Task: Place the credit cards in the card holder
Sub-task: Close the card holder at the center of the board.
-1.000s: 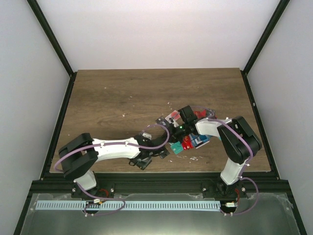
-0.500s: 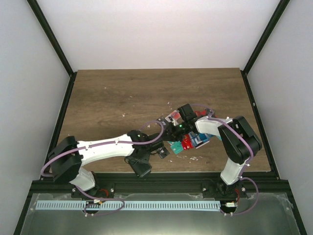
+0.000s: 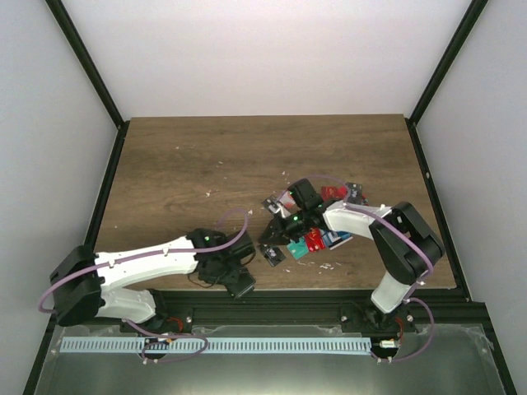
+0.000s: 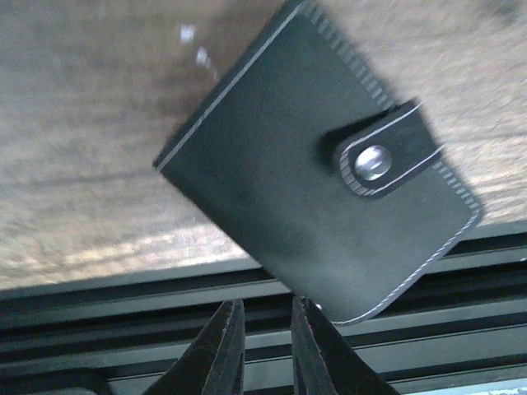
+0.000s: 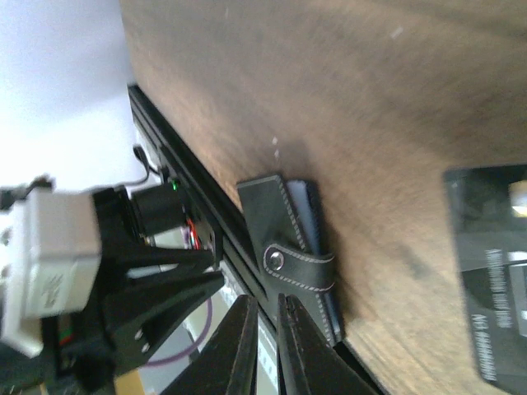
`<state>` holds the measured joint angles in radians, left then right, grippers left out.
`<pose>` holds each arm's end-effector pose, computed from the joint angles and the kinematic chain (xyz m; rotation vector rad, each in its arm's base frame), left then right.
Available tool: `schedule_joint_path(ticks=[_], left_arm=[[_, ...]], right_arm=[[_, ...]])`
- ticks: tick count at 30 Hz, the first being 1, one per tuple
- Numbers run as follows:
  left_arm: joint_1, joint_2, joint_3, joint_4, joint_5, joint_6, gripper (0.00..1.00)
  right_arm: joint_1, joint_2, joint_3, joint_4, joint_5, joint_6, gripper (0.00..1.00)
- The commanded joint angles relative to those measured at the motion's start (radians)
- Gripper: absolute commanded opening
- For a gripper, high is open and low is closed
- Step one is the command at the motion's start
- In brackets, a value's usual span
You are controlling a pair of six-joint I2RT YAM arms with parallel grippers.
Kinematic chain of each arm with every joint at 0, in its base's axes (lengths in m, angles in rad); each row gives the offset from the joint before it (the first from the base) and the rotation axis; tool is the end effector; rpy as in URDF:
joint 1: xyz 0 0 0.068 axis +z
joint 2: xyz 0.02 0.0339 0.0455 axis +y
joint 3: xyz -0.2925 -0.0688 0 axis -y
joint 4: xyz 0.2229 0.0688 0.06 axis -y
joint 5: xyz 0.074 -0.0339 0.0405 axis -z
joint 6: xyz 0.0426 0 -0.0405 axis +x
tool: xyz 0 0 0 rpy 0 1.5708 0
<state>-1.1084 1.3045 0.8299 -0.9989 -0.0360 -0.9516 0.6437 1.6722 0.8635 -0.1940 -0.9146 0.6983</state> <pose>0.0817 -0.1604 0.2312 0.2369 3.0499 -0.0993 0.2203 0.2075 0.2004 0.3020 -2.6060 -1.4722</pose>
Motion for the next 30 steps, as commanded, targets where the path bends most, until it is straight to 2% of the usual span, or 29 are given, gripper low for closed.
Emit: schedule_joint_path(ticks=[1,9,15,30], left_arm=[[0.015,-0.093,-0.152,0.141,0.159,-0.092,0.19],[0.099,-0.196,-0.328,0.302,0.276,-0.118,0.17],[0.134,-0.240,-0.396,0.374,0.317,-0.136,0.16],[0.166,-0.185,-0.413,0.492,0.321,-0.114,0.13]], right_arm=[[0.095,0.007,0.031,0.014,0.008,-0.035,0.10],[0.215,0.114,0.106,-0.012,0.029,-0.052,0.09],[0.237,0.157,0.121,-0.025,0.024,-0.059,0.09],[0.249,0.248,0.138,-0.015,0.048,-0.075,0.07]])
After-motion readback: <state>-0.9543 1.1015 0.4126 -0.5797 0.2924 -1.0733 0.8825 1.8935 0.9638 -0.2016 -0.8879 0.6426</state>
